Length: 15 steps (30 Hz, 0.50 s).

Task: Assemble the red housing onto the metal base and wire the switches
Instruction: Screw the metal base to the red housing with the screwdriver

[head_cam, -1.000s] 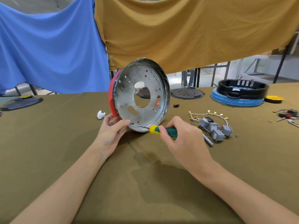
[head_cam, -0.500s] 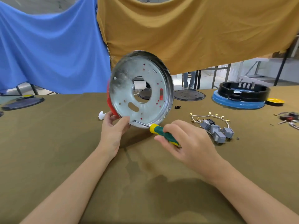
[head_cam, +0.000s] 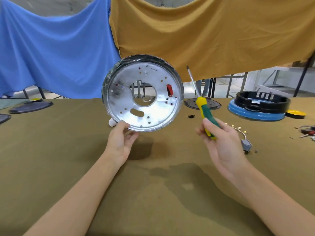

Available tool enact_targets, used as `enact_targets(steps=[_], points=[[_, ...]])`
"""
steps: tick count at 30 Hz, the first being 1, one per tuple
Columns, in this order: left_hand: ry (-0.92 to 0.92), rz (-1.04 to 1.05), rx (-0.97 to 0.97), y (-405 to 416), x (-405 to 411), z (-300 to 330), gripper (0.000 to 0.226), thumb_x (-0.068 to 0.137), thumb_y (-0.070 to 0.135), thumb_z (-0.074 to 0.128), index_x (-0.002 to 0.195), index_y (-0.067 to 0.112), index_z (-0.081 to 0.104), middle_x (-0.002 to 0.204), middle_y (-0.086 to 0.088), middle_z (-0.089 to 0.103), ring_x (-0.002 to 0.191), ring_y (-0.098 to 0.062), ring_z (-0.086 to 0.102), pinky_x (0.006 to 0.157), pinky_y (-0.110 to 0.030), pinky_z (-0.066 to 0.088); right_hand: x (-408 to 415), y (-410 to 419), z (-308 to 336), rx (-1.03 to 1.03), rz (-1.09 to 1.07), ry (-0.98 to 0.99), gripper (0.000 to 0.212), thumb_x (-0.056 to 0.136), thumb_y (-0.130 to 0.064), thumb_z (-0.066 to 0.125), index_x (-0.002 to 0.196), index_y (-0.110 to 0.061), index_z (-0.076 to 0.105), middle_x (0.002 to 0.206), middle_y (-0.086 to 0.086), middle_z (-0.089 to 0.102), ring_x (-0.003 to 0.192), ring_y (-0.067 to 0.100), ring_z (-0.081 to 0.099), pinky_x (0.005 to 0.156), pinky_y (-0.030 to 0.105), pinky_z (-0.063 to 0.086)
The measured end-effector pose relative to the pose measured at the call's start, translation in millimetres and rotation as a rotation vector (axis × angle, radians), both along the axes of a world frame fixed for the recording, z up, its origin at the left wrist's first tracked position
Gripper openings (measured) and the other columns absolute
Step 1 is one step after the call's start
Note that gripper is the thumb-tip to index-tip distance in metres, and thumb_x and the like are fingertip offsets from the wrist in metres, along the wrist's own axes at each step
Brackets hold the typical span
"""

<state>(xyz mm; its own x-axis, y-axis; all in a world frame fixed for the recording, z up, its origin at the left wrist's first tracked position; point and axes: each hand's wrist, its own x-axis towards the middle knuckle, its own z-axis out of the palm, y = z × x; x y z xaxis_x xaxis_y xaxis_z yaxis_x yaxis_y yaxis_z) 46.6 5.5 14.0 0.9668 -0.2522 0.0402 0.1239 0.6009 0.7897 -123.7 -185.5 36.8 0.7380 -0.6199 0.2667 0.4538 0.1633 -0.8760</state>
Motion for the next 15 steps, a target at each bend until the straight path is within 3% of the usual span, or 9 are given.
enact_targets(steps=[2, 7, 10, 13, 15], points=[[0.001, -0.036, -0.011, -0.8, -2.0, 1.1, 0.021, 0.090, -0.002, 0.050, 0.088, 0.012, 0.066, 0.074, -0.001, 0.072, 0.071, -0.014, 0.072, 0.071, -0.032, 0.062, 3.3, 1.8, -3.9, -0.087, -0.033, 0.110, 0.017, 0.097, -0.023, 0.059, 0.094, -0.009, 0.068, 0.069, -0.005, 0.059, 0.071, 0.011, 0.061, 0.082, 0.033, 0.057], [-0.110, -0.117, 0.108, -4.6, -9.9, -0.2, 0.026, 0.090, -0.005, 0.042, 0.090, 0.009, 0.064, 0.071, 0.002, 0.070, 0.060, -0.010, 0.067, 0.065, -0.028, 0.060, 11.7, 5.9, -12.7, -0.198, -0.159, 0.226, 0.042, 0.088, -0.044, 0.069, 0.103, -0.005, 0.063, 0.086, 0.005, 0.056, 0.081, 0.010, 0.060, 0.090, 0.042, 0.057], [-0.177, -0.170, 0.191, -8.5, -13.9, -1.5, 0.024, 0.092, -0.005, 0.039, 0.100, 0.006, 0.059, 0.073, 0.001, 0.069, 0.060, -0.009, 0.064, 0.064, -0.028, 0.058, 13.0, 5.4, -12.1, -0.177, -0.200, 0.256, 0.042, 0.084, -0.033, 0.076, 0.106, -0.002, 0.059, 0.104, 0.026, 0.062, 0.087, 0.032, 0.065, 0.086, 0.052, 0.058], [-0.219, -0.199, 0.266, -10.8, -17.1, -2.9, 0.020, 0.095, -0.004, 0.041, 0.106, 0.005, 0.054, 0.075, 0.002, 0.071, 0.064, -0.009, 0.068, 0.065, -0.028, 0.059, 12.8, 4.5, -14.0, -0.122, -0.266, 0.249, 0.026, 0.083, -0.007, 0.074, 0.103, -0.006, 0.057, 0.111, 0.025, 0.061, 0.085, 0.031, 0.067, 0.066, 0.033, 0.062], [-0.272, -0.206, 0.321, -10.3, -19.6, -5.2, 0.030, 0.093, -0.007, 0.048, 0.118, 0.007, 0.054, 0.096, -0.004, 0.075, 0.082, -0.015, 0.074, 0.070, -0.029, 0.059, 11.6, 5.3, -16.1, -0.118, -0.281, 0.232, 0.026, 0.083, -0.001, 0.071, 0.102, -0.009, 0.056, 0.110, 0.021, 0.061, 0.093, 0.032, 0.068, 0.061, 0.025, 0.060]])
